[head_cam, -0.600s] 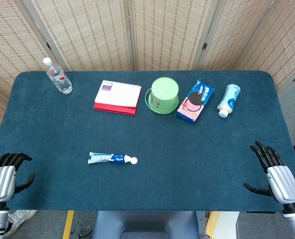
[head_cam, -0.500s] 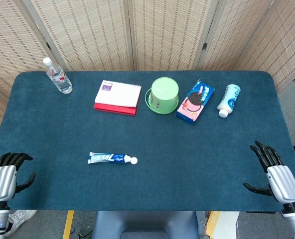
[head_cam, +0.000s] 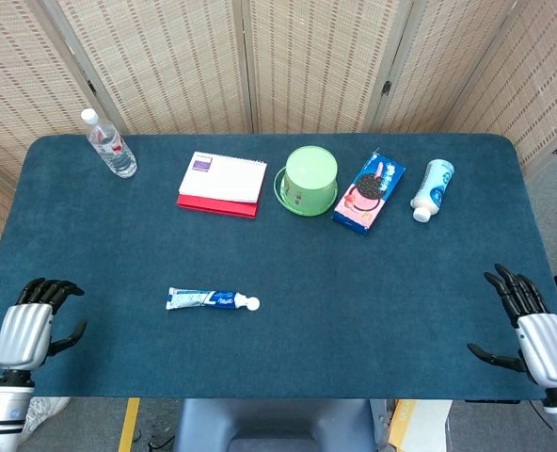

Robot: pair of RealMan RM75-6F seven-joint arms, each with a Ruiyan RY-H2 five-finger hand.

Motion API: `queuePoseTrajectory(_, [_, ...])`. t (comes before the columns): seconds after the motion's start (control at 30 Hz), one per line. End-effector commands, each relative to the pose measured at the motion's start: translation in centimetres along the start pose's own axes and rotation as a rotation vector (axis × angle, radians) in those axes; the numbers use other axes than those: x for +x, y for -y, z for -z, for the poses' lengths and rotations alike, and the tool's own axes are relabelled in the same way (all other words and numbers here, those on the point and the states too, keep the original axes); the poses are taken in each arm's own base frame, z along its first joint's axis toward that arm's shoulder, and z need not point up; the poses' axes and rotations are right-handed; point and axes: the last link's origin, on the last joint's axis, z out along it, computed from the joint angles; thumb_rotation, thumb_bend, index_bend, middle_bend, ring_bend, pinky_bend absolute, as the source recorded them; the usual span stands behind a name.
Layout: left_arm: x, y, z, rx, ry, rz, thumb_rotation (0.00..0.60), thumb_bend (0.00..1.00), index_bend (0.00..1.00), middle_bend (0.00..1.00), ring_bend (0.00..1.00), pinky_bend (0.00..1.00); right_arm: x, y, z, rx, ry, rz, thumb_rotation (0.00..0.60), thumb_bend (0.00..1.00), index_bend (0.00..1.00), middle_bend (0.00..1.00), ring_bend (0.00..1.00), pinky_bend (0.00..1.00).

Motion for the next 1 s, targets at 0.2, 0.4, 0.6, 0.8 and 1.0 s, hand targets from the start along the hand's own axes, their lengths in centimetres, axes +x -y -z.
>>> queuePoseTrajectory(0.2, [-1.7, -4.2, -3.3, -0.178, 0.086, 0.02, 0.6, 0.35, 0.24, 0.34, 0.24, 0.17, 0.3, -0.1, 0.0, 0.004, -0.007, -0.003, 0.576, 0.0, 0.0, 0.0, 0.0, 0.0])
queuePoseTrajectory(0.4, [-3.7, -7.2, -5.4, -0.282, 0.164, -0.02, 0.6, 0.35, 0.18, 0.31, 0.23, 0.16, 0.4, -0.1, 0.1, 0.001, -0.009, -0.004, 0.578, 0.0, 0.0, 0.0, 0.0, 0.0])
queuePoseTrajectory(0.6, [-6.0, -9.9, -6.8, -0.345, 0.246, -0.054, 0.6, 0.35, 0.14, 0.27, 0.2, 0.15, 0.4, -0.1, 0.2, 0.0, -0.01, -0.005, 0.578, 0.0, 0.0, 0.0, 0.0, 0.0])
queuePoseTrajectory(0.8, [-8.2, -11.7, -8.1, -0.352, 0.297, -0.07, 0.6, 0.35, 0.1, 0.23, 0.17, 0.15, 0.5, -0.2, 0.3, -0.005, -0.014, -0.005, 0.576, 0.0, 0.0, 0.0, 0.0, 0.0])
queuePoseTrajectory(1.0, [-9.9, -13.1, -9.1, -0.348, 0.306, -0.111, 0.6, 0.35, 0.13, 0.2, 0.15, 0.14, 0.5, -0.4, 0.3, -0.012, -0.01, -0.004, 0.577, 0.0, 0.0, 0.0, 0.0, 0.0])
